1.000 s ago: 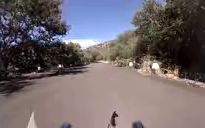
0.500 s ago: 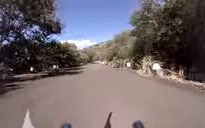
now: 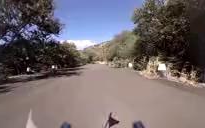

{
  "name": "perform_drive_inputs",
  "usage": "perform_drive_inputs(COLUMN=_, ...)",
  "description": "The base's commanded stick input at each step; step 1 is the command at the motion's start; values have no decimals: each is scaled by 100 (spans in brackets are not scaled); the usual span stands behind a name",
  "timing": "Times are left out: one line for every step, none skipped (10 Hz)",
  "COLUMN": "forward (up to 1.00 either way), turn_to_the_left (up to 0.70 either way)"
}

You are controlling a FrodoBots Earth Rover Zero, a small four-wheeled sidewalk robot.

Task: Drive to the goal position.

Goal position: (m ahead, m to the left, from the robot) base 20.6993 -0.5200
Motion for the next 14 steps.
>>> perform_drive_inputs(forward=85, turn_to_the_left=0)
perform_drive_inputs(forward=85, turn_to_the_left=0)
perform_drive_inputs(forward=85, turn_to_the_left=0)
perform_drive_inputs(forward=85, turn_to_the_left=0)
perform_drive_inputs(forward=85, turn_to_the_left=0)
perform_drive_inputs(forward=85, turn_to_the_left=0)
perform_drive_inputs(forward=85, turn_to_the_left=0)
perform_drive_inputs(forward=85, turn_to_the_left=0)
perform_drive_inputs(forward=85, turn_to_the_left=0)
perform_drive_inputs(forward=85, turn_to_the_left=0)
perform_drive_inputs(forward=85, turn_to_the_left=0)
perform_drive_inputs(forward=85, turn_to_the_left=0)
perform_drive_inputs(forward=85, turn_to_the_left=0)
perform_drive_inputs(forward=85, turn_to_the_left=0)
